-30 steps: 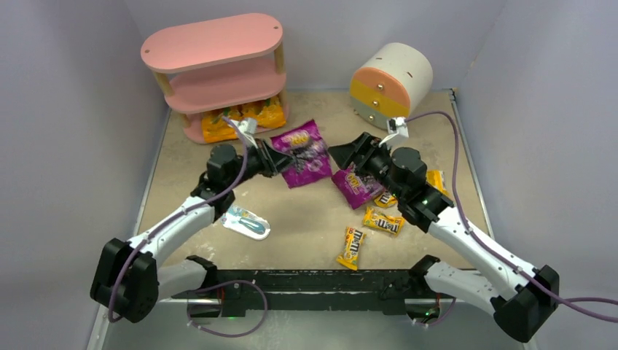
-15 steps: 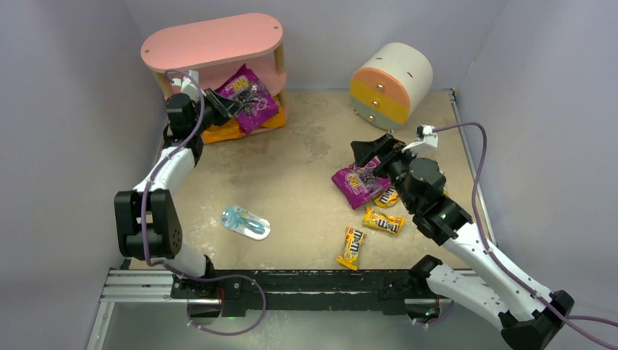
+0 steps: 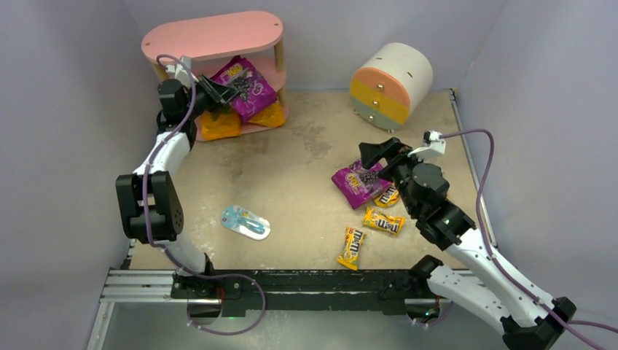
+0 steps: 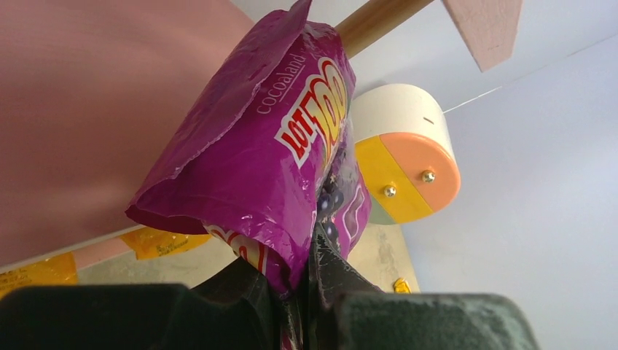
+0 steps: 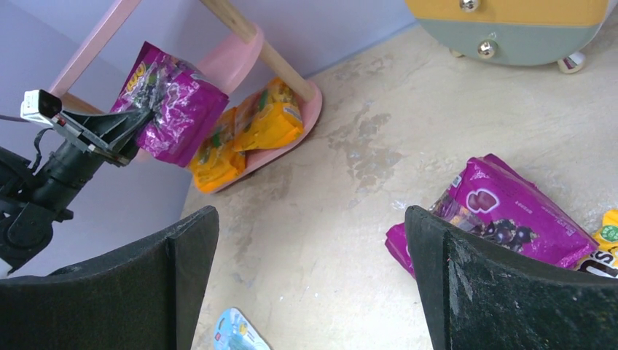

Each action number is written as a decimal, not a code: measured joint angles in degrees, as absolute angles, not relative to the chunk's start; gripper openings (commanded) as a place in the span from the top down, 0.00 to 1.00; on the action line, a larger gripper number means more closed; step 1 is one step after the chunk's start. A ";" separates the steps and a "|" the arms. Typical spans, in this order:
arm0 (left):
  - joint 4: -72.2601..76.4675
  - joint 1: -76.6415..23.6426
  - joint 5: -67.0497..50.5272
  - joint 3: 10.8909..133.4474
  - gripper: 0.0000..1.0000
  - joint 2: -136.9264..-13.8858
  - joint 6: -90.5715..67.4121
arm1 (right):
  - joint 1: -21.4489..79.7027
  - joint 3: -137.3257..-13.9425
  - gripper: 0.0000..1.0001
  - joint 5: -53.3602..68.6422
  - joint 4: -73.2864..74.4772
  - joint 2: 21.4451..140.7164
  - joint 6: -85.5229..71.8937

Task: Place and organize the candy bags onto the shelf

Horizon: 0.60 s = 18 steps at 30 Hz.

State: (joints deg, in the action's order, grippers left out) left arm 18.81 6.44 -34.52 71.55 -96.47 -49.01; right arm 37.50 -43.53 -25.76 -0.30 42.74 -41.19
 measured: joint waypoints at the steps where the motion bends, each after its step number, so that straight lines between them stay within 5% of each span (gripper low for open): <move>1: 19.05 6.55 -34.89 72.07 1.00 -96.95 -49.36 | 37.50 -43.53 0.01 -25.91 -0.32 42.74 -41.10; 18: 36.25 10.63 -41.36 70.72 1.00 -102.45 -67.11 | 37.50 -43.53 0.01 -26.02 -0.34 42.72 -40.84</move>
